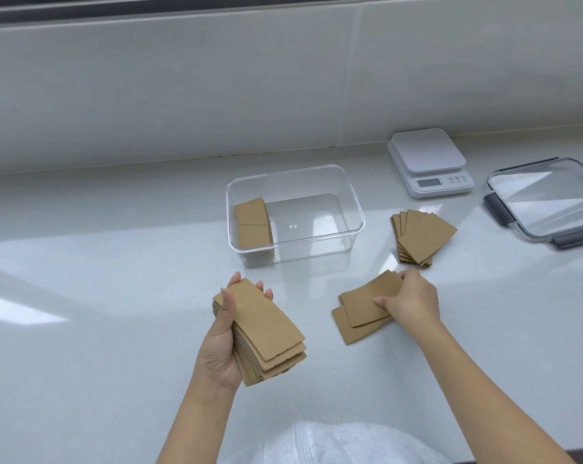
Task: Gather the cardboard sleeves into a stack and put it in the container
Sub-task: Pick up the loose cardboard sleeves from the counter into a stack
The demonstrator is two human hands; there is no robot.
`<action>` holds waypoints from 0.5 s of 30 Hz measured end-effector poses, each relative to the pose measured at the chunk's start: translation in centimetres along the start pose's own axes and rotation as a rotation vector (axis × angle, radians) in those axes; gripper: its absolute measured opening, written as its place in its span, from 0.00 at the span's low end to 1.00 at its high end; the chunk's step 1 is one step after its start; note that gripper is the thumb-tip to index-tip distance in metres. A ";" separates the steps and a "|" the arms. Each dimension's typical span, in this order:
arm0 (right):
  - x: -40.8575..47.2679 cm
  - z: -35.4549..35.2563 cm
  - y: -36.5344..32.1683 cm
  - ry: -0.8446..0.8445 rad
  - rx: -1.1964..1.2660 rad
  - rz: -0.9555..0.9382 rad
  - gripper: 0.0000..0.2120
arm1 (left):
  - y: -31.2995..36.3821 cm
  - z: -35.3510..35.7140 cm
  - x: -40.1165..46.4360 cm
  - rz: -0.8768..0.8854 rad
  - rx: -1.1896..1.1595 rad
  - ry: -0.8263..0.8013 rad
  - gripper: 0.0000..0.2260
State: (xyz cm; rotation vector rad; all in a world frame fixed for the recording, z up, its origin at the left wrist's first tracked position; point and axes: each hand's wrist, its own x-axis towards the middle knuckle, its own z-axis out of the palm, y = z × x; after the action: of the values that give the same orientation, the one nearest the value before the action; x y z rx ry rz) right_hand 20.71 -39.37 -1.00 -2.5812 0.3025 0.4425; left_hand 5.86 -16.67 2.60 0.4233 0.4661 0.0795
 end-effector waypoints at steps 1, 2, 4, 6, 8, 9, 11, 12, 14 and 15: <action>-0.2 0.2 0.0 0.009 -0.011 -0.004 0.28 | 0.0 0.0 0.0 -0.001 0.000 0.003 0.34; -0.5 0.4 0.0 0.018 -0.025 -0.009 0.27 | 0.0 0.0 0.1 0.002 0.001 0.006 0.34; -1.2 0.6 -0.3 0.043 -0.057 -0.015 0.27 | 0.2 -0.1 0.0 0.008 0.001 0.004 0.34; -1.8 0.8 -0.6 0.078 -0.114 -0.022 0.27 | 0.4 -0.2 -0.1 0.012 -0.002 0.005 0.35; -2.4 1.0 -0.7 0.094 -0.157 -0.032 0.29 | 0.6 -0.3 -0.1 0.019 -0.006 0.011 0.35; -2.6 1.0 -0.7 0.082 -0.141 -0.037 0.29 | 0.7 -0.4 -0.2 0.024 -0.010 0.012 0.34; -3.0 1.0 -0.5 0.026 -0.044 -0.046 0.28 | 0.9 -0.4 -0.4 0.030 -0.014 0.010 0.34; -3.0 1.0 -0.4 -0.001 0.010 -0.044 0.27 | 0.9 -0.4 -0.4 0.032 -0.014 0.008 0.34; -2.8 0.8 0.3 -0.046 0.183 -0.014 0.26 | 1.1 -0.4 -0.6 0.029 -0.018 0.002 0.33; -2.9 0.7 0.5 -0.085 0.332 0.014 0.25 | 1.3 -0.5 -0.9 0.028 -0.023 -0.006 0.33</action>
State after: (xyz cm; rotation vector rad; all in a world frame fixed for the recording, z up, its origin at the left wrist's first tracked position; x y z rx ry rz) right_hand 17.73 -39.10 -0.77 -2.2327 0.3339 0.4633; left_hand 4.88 -15.40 3.11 0.4077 0.4534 0.1101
